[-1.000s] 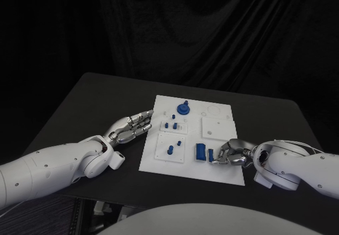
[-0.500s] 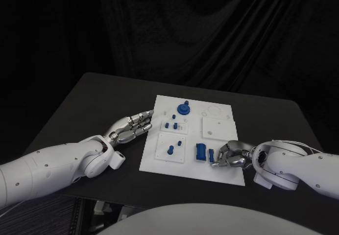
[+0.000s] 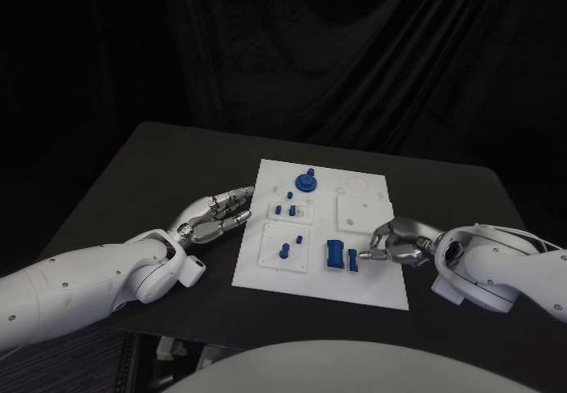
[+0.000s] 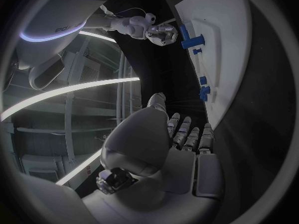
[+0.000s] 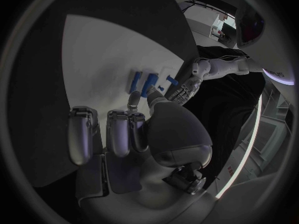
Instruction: Assemble the parts on the task board
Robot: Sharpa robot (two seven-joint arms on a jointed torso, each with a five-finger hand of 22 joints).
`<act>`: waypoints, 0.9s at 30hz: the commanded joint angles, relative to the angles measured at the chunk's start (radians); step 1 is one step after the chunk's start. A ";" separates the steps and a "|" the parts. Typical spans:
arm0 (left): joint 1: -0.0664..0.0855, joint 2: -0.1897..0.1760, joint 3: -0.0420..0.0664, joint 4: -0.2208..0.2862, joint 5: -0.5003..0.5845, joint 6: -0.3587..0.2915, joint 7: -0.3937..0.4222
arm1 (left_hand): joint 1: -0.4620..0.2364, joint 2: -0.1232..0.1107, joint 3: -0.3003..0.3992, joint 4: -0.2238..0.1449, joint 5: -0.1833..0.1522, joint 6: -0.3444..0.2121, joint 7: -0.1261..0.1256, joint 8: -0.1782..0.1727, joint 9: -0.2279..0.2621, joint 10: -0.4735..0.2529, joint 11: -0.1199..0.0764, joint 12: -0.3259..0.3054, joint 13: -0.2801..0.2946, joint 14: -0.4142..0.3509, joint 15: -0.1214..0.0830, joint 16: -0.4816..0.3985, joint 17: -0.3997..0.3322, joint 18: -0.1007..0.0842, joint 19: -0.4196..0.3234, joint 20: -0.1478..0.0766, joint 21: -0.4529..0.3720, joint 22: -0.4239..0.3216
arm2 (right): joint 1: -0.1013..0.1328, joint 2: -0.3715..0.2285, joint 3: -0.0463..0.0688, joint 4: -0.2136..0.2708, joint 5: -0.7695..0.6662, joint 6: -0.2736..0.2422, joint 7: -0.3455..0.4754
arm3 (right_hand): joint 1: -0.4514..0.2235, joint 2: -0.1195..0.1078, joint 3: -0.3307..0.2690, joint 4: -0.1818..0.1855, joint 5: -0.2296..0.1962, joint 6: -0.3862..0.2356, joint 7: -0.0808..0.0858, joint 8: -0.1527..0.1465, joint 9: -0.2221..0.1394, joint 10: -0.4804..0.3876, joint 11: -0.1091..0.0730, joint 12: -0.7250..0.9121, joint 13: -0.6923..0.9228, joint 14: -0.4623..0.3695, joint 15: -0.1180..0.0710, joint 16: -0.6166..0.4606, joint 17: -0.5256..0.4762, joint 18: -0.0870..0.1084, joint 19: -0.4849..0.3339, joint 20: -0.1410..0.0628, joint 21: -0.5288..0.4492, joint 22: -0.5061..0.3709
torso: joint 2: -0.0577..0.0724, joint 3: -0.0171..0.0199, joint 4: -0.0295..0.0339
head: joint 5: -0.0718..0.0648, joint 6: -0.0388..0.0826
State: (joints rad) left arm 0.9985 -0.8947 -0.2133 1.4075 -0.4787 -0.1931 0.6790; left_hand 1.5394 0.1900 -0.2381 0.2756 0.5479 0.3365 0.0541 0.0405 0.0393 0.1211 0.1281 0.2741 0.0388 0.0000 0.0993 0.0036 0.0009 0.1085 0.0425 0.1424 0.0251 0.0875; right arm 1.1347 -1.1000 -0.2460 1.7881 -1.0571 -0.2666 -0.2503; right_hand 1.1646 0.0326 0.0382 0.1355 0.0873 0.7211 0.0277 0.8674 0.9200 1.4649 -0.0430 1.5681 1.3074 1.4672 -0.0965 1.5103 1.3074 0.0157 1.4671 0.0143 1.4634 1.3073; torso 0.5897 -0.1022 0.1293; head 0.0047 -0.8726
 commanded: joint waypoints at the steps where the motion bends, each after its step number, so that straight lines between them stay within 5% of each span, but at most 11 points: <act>1: 0.012 -0.010 0.001 0.021 -0.045 -0.082 0.153 | 0.014 -0.004 -0.001 -0.004 0.006 0.012 0.001 0.004 0.001 -0.001 -0.014 0.002 0.001 0.000 -0.012 -0.004 -0.001 0.013 -0.010 -0.003 -0.005 -0.003 | 0.034 -0.011 0.002 0.005 0.011 -0.139 0.134 | 0.020 -0.002 -0.007 0.017 0.011 0.000 -0.003 -0.017 -0.015 0.106 0.001 0.003 0.263 0.056 -0.004 -0.035 0.028 0.028 0.029 -0.004 -0.053 0.203 | -0.003 0.0011 -0.0016 | -0.005 0.000; 4: 0.038 -0.015 0.001 0.031 -0.056 -0.100 0.155 | 0.029 -0.008 0.005 -0.004 0.024 0.022 0.008 0.003 0.001 0.001 -0.029 0.006 0.001 0.000 -0.025 -0.004 -0.001 0.018 -0.011 -0.012 -0.005 -0.005 | 0.070 -0.016 0.001 -0.001 0.071 -0.203 0.227 | 0.066 0.012 0.017 0.031 0.154 -0.016 0.005 -0.072 -0.060 0.101 0.003 -0.001 0.259 0.016 0.000 -0.108 -0.107 0.055 -0.027 -0.002 -0.167 0.161 | -0.008 0.0017 -0.0011 | -0.008 0.000; 6: 0.059 -0.016 0.001 0.036 -0.040 -0.105 0.153 | 0.040 -0.002 0.013 -0.005 0.034 0.029 0.021 0.003 0.002 0.000 -0.038 0.004 0.001 0.000 -0.030 -0.004 -0.001 0.019 -0.011 -0.015 -0.005 -0.005 | 0.092 -0.011 0.001 -0.011 0.131 -0.247 0.313 | 0.119 0.019 0.074 0.037 0.345 -0.015 0.016 -0.133 -0.119 -0.003 0.013 -0.075 0.166 -0.043 0.011 -0.201 -0.259 0.082 -0.095 0.007 -0.302 0.110 | -0.015 0.0031 -0.0007 | -0.012 0.000; 11: 0.088 -0.009 0.001 0.031 0.084 -0.085 0.156 | 0.044 0.010 0.026 0.006 0.022 0.082 0.055 0.012 0.007 0.015 -0.042 0.021 0.004 0.000 -0.029 -0.004 -0.001 0.021 -0.007 -0.013 -0.002 0.002 | 0.112 0.018 0.000 -0.047 0.259 -0.308 0.502 | 0.192 -0.020 0.174 0.058 0.354 -0.029 0.066 -0.198 -0.207 -0.428 0.072 -0.395 -0.161 -0.351 0.072 -0.545 -0.717 0.155 -0.402 0.060 -0.826 -0.100 | -0.040 0.0088 -0.0033 | -0.012 0.000; 12: 0.091 -0.004 0.001 0.026 0.125 -0.073 0.160 | 0.030 0.016 0.024 0.015 0.010 0.095 0.060 0.013 0.007 0.021 -0.039 0.026 0.004 0.000 -0.026 -0.004 -0.001 0.020 -0.003 -0.011 0.000 0.006 | 0.114 0.026 -0.001 -0.057 0.291 -0.310 0.544 | 0.185 -0.026 0.196 0.093 0.355 -0.061 0.090 -0.229 -0.238 -0.661 0.098 -0.588 -0.342 -0.426 0.099 -0.610 -0.744 0.149 -0.452 0.083 -0.894 -0.138 | -0.047 0.0094 -0.0043 | -0.011 0.000; 16: 0.097 0.013 0.001 0.011 0.241 -0.034 0.174 | -0.109 0.058 -0.023 0.020 -0.074 0.086 0.058 0.004 0.004 0.023 -0.036 0.023 0.003 0.000 -0.021 -0.004 -0.001 0.019 0.006 -0.007 0.006 0.016 | 0.116 0.048 -0.002 -0.088 0.399 -0.264 0.671 | 0.130 -0.036 0.223 0.138 0.304 -0.140 0.168 -0.326 -0.357 -0.910 0.219 -0.830 -0.513 -0.734 0.236 -0.849 -0.868 0.104 -0.675 0.170 -1.154 -0.303 | -0.062 0.0098 -0.0068 | -0.020 0.000; 18: 0.098 0.022 0.001 0.003 0.268 -0.022 0.181 | -0.149 0.055 -0.047 0.019 -0.151 0.035 0.035 -0.003 -0.001 0.018 -0.033 0.014 0.002 0.000 -0.019 -0.004 -0.001 0.018 0.005 -0.005 0.005 0.013 | 0.111 0.053 -0.002 -0.100 0.445 -0.238 0.722 | 0.054 -0.027 0.186 0.144 0.247 -0.217 0.159 -0.415 -0.437 -1.096 0.329 -0.972 -0.614 -0.974 0.340 -1.004 -0.957 0.053 -0.845 0.225 -1.315 -0.417 | -0.074 0.0104 -0.0078 | -0.021 0.000; 20: 0.099 0.035 0.001 -0.008 0.281 -0.013 0.189 | -0.159 0.045 -0.059 0.017 -0.217 -0.006 -0.006 -0.007 -0.004 0.012 -0.026 0.004 0.002 0.000 -0.017 -0.004 -0.001 0.019 0.006 -0.003 0.006 0.014 | 0.100 0.053 -0.002 -0.110 0.488 -0.205 0.775 | -0.010 -0.022 0.126 0.145 0.218 -0.250 0.144 -0.468 -0.500 -1.198 0.334 -1.055 -0.706 -1.065 0.358 -1.069 -1.016 0.054 -0.947 0.253 -1.398 -0.540 | -0.085 0.0113 -0.0096 | -0.016 0.000; 22: 0.099 0.047 0.001 -0.016 0.287 -0.008 0.197 | -0.188 0.043 -0.079 0.017 -0.315 -0.063 -0.077 -0.010 -0.008 -0.004 -0.025 -0.018 -0.001 0.000 -0.018 -0.004 -0.001 0.019 0.005 -0.003 0.005 0.010 | 0.084 0.051 -0.002 -0.122 0.515 -0.185 0.825 | -0.086 -0.012 0.074 0.146 0.172 -0.360 0.071 -0.547 -0.565 -1.347 0.312 -1.171 -0.806 -1.247 0.343 -1.206 -1.099 0.049 -1.198 0.277 -1.431 -0.823 | -0.096 0.0123 -0.0119 | -0.015 0.000; 24: 0.099 0.054 0.001 -0.019 0.286 -0.005 0.201 | -0.201 0.042 -0.086 0.017 -0.340 -0.068 -0.082 -0.010 -0.008 -0.014 -0.037 -0.030 -0.002 0.000 -0.022 -0.004 -0.001 0.024 0.002 -0.004 0.003 0.006 | 0.070 0.051 -0.002 -0.131 0.529 -0.176 0.860 | -0.091 0.000 0.039 0.157 0.156 -0.409 0.024 -0.596 -0.627 -1.374 0.294 -1.217 -0.887 -1.315 0.335 -1.269 -1.150 0.044 -1.338 0.282 -1.442 -1.010 | -0.113 0.0152 -0.0198 | -0.008 0.000; 27: 0.098 0.057 0.001 -0.020 0.269 -0.007 0.208 | -0.211 0.043 -0.091 0.016 -0.353 -0.080 -0.099 -0.011 -0.009 -0.029 -0.056 -0.049 -0.004 0.000 -0.026 -0.004 -0.001 0.030 -0.001 0.001 0.001 0.000 | 0.046 0.053 -0.002 -0.149 0.543 -0.158 0.910 | -0.070 0.029 -0.053 0.156 0.134 -0.474 -0.054 -0.671 -0.735 -1.419 0.200 -1.309 -1.055 -1.402 0.303 -1.354 -1.228 0.044 -1.416 0.283 -1.449 -1.168 | -0.127 0.0180 -0.0232 | -0.006 0.000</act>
State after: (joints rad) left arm 1.0946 -0.8384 -0.2136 1.3874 -0.2416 -0.2254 0.6791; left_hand 1.3362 0.2323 -0.3238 0.2897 0.1986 0.2556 -0.0377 0.0325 0.0313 0.0947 0.0773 0.2276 0.0358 0.0015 0.0777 0.0036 0.0015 0.1243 0.0437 0.1363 0.0252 0.0891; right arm 1.1903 -1.0467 -0.2487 1.6475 -0.5937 -0.4710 0.5202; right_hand 1.0887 0.0495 0.0082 0.2911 0.2263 0.2595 -0.0052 0.2147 0.2114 0.0530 0.1801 0.2783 0.2900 0.0833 0.2117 0.1741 0.0970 0.0776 0.0652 0.2967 0.0189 0.1684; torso 0.4882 -0.0878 0.1127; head -0.0048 -0.8726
